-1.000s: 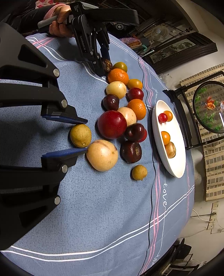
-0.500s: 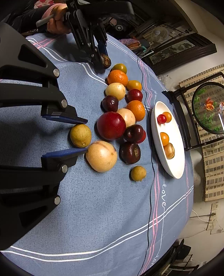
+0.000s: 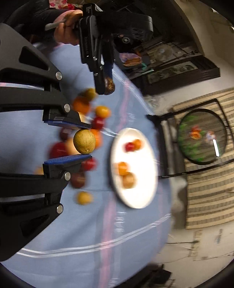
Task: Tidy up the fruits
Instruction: 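Carry both fruits to the white plate and open both tools, then withdraw both tools from the plate back over the fruit pile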
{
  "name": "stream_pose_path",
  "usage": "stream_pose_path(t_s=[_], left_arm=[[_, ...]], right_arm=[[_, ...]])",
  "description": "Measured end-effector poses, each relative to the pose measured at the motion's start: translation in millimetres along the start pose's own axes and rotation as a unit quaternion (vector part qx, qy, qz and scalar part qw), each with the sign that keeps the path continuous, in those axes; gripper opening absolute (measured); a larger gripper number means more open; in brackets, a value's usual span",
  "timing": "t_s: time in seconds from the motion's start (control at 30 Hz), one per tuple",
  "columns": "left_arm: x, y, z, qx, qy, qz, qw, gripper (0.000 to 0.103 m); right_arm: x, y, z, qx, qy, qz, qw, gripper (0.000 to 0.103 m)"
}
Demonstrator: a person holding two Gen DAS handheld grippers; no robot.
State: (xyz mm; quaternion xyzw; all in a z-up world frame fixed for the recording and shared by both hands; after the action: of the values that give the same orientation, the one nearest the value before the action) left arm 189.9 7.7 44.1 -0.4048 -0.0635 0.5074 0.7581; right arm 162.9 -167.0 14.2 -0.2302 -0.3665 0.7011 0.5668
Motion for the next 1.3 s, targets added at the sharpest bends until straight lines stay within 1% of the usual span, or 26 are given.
stream_pose_path(t_s=[0.07,0.1,0.2,0.27,0.33,0.4,0.47,0.67,0.7,0.77,0.83,0.97,1.07,1.13,1.17,1.2,1.23,1.27,1.3], left_arm=[[7.7,-28.1,-8.8,-0.008,-0.005,0.008,0.9999,0.046],[13.3,-45.1,-17.2,-0.014,-0.014,0.011,0.9998,0.046],[31.5,-80.2,-47.8,-0.020,-0.042,0.012,0.9988,0.046],[43.9,-93.6,-68.6,-0.017,-0.051,0.022,0.9983,0.046],[58.5,-103.5,-89.1,-0.013,-0.063,0.032,0.9974,0.046],[68.4,-110.0,-106.0,-0.006,-0.065,0.039,0.9971,0.046],[75.7,-115.6,-121.6,0.003,-0.072,0.040,0.9966,0.046],[83.4,-119.5,-148.8,0.018,-0.080,0.034,0.9961,0.046],[84.3,-119.0,-153.4,0.020,-0.084,0.031,0.9958,0.047],[81.6,-120.1,-158.6,0.017,-0.104,0.013,0.9943,0.047],[79.0,-121.2,-162.4,0.017,-0.114,0.001,0.9933,0.047],[72.5,-122.7,-165.4,0.021,-0.118,-0.016,0.9927,0.049],[71.4,-124.4,-158.1,0.016,-0.107,-0.009,0.9941,0.055],[70.3,-123.9,-146.4,0.008,-0.110,-0.005,0.9939,0.058],[68.5,-123.5,-138.8,0.000,-0.111,-0.006,0.9938,0.064],[65.3,-121.9,-126.4,-0.012,-0.116,-0.008,0.9932,0.074],[62.3,-120.2,-117.1,-0.020,-0.121,-0.009,0.9924,0.079],[58.9,-117.7,-107.2,-0.027,-0.125,-0.010,0.9917,0.087],[52.8,-112.3,-93.9,-0.036,-0.126,-0.013,0.9913,0.092]], right_arm=[[-4.8,-21.4,-16.3,0.000,0.002,-0.010,1.000,0.028],[-6.2,-34.7,-29.9,0.002,0.007,-0.015,1.000,0.028],[-8.0,-65.8,-73.2,-0.001,0.038,-0.002,0.999,0.028],[-8.0,-77.2,-98.3,0.003,0.051,0.014,0.999,0.028],[-6.1,-84.2,-127.7,0.018,0.056,0.030,0.998,0.028],[-4.1,-85.9,-154.7,0.040,0.057,0.045,0.997,0.028],[-3.9,-85.9,-168.6,0.052,0.056,0.053,0.996,0.028],[1.3,-83.6,-179.8,0.052,0.060,0.080,0.994,0.028],[0.7,-83.2,-183.1,0.057,0.058,0.082,0.993,0.028],[2.1,-80.9,-188.4,0.064,0.058,0.089,0.992,0.028],[4.7,-82.1,-191.5,0.065,0.053,0.094,0.992,0.028],[8.6,-83.4,-192.7,0.069,0.053,0.100,0.991,0.035],[7.5,-83.3,-186.5,0.072,0.052,0.102,0.991,0.036],[3.0,-83.5,-175.4,0.067,0.052,0.097,0.992,0.036],[0.5,-83.2,-168.9,0.063,0.052,0.092,0.992,0.036],[-3.4,-82.8,-158.4,0.059,0.050,0.084,0.993,0.036],[-7.0,-82.1,-148.4,0.053,0.048,0.077,0.994,0.037],[-9.6,-81.2,-140.5,0.049,0.047,0.073,0.995,0.038],[-13.8,-78.7,-127.9,0.041,0.050,0.068,0.996,0.043]])
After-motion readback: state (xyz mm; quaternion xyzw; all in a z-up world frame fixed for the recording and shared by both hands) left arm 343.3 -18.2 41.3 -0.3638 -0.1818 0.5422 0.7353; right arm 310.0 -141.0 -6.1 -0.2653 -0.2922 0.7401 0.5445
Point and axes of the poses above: each gripper's, at about its wrist camera, not at the fingertips, and z roughly against the way its jaws point, x to its left, y to its underside, the point moved 3 cm from there along -z, roughly the way its jaws point, and after that the axes turned 15 degrees about y, right-handed, at the moved point
